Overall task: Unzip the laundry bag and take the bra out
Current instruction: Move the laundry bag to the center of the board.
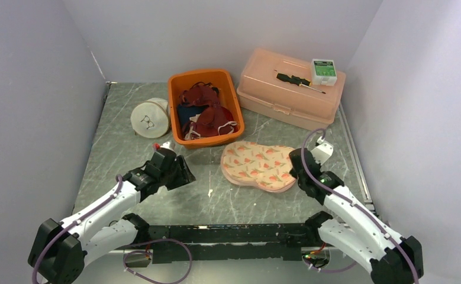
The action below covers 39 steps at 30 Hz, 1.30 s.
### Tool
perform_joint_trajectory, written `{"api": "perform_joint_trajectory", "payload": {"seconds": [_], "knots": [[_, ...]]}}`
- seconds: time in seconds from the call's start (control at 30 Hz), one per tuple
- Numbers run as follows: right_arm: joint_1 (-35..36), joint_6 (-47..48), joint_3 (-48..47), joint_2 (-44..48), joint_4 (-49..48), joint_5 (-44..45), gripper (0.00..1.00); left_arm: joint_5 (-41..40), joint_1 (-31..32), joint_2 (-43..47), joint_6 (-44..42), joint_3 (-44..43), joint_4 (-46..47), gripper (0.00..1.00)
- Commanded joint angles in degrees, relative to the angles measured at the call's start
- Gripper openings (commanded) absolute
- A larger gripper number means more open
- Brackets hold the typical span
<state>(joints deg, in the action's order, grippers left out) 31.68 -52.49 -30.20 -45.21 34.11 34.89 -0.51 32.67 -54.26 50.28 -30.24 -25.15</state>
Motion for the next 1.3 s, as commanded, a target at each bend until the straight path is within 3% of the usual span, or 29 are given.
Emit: {"api": "perform_joint_trajectory", "payload": {"seconds": [0.0, 0.37, 0.53, 0.83, 1.0, 1.03, 1.13, 1.27], "knots": [[-8.4, 8.1, -3.7, -4.2, -5.9, -0.2, 0.00, 1.6, -0.1, -0.4, 0.0, -0.4, 2.5, 0.58], [-18.3, 17.3, -8.1, -23.8, -21.0, -1.8, 0.00, 5.2, -0.1, -4.3, -2.1, -1.1, 7.4, 0.57], [-21.2, 20.0, -11.9, -29.2, -21.6, -0.1, 0.00, 6.4, -0.1, -3.3, -1.7, 0.1, 9.5, 0.57], [-33.2, 21.3, -13.8, -33.2, -22.1, -4.0, 0.00, 7.9, -0.1, -3.9, -2.1, 1.1, 12.0, 0.57], [-34.3, 23.1, -17.5, -36.3, -21.9, -2.8, 0.00, 9.0, -0.1, -5.2, -2.4, 1.3, 13.1, 0.57], [-34.5, 23.2, -18.8, -36.6, -21.0, -2.5, 0.07, 9.0, -0.1, -5.2, -2.3, 1.4, 13.1, 0.57], [-34.6, 22.6, -21.9, -35.3, -18.8, -3.0, 0.45, 9.1, -0.1, -4.6, -2.5, 1.5, 12.7, 0.57], [-32.9, 19.8, -24.5, -30.0, -15.2, -5.1, 0.70, 9.8, -0.1, -3.5, -2.5, 1.3, 12.5, 0.57]]}}
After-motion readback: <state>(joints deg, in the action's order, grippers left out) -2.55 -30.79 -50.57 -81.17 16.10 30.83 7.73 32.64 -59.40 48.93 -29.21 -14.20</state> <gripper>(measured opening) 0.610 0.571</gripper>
